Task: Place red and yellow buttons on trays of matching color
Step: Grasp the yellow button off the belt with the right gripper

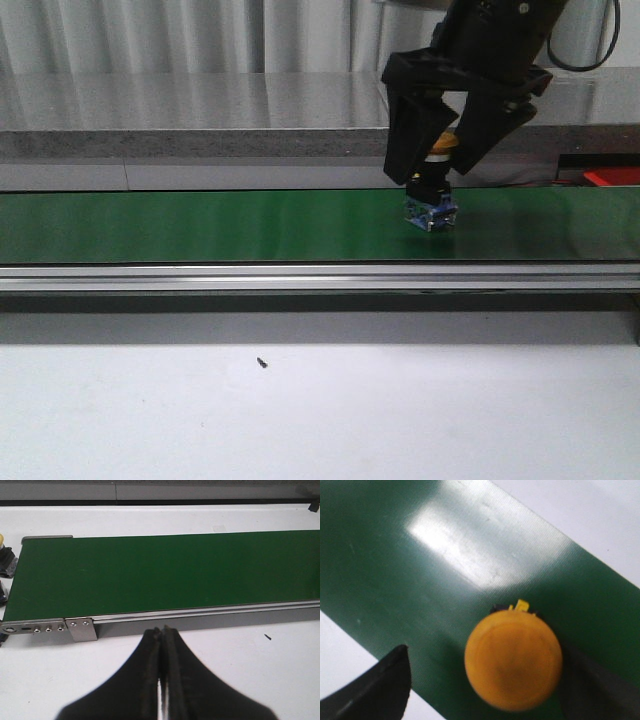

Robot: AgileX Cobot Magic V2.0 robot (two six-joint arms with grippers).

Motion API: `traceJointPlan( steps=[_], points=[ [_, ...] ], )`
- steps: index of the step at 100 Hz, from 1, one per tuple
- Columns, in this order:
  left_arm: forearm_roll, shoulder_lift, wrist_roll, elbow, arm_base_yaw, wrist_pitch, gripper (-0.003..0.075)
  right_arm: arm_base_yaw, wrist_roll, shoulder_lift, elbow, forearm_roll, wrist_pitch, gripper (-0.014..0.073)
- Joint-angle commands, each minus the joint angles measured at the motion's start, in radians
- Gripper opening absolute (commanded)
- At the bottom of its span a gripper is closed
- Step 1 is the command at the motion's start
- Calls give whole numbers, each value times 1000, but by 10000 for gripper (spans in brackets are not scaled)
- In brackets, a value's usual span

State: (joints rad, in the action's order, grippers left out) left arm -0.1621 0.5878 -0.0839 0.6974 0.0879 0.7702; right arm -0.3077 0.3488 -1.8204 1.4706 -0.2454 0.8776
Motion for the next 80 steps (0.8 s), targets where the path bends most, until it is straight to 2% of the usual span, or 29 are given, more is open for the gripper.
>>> traceJointPlan(
  steps=[1, 18, 32, 55, 80],
  points=[
    [-16, 2, 10, 27, 6, -72, -19, 2, 13, 29, 23, -14, -53, 523],
    [-16, 2, 10, 27, 6, -72, -19, 2, 13, 18, 23, -12, -57, 343],
    [-16, 2, 10, 27, 6, -72, -19, 4, 12, 21, 23, -11, -54, 285],
    [-16, 2, 10, 27, 6, -72, -19, 36, -24, 91, -1, -7, -32, 274],
    [-16, 2, 10, 27, 6, -72, -19, 192, -41, 264, -165, -7, -68, 274]
  ],
)
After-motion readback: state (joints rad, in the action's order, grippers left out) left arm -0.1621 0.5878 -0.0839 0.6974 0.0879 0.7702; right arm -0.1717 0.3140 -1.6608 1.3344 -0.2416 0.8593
